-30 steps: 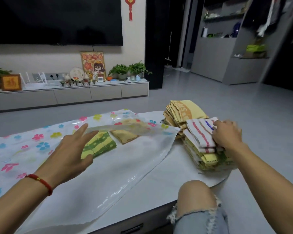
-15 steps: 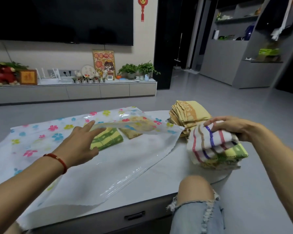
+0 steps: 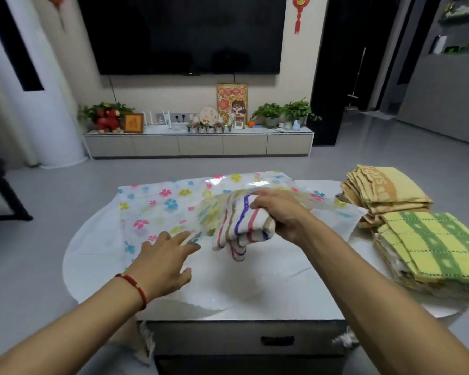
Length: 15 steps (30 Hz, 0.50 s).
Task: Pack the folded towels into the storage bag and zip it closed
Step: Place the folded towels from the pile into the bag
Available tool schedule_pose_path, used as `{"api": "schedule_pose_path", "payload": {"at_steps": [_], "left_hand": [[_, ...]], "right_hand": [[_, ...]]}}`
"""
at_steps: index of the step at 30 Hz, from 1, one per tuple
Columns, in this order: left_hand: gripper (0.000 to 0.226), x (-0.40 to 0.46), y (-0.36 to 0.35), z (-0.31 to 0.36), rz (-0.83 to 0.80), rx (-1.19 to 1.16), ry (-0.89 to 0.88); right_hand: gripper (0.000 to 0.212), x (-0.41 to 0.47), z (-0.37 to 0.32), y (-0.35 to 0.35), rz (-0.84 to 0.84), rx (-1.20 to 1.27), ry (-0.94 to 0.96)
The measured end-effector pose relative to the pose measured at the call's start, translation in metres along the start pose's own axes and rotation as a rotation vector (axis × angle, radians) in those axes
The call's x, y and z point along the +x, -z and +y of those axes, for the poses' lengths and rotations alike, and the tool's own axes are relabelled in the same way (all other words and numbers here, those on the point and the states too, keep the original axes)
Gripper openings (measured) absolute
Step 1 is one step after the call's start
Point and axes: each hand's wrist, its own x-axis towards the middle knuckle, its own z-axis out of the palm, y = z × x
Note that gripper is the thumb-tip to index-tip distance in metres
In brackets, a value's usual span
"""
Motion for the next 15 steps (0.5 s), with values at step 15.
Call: {"api": "schedule_pose_path", "payload": {"at_steps": [15], "left_hand": [[0.073, 0.011, 0.064, -0.036, 0.271, -0.335, -0.08]], "right_hand": [[0.038, 0.11, 0.064, -0.193, -0.077, 0.793, -0.13]]}}
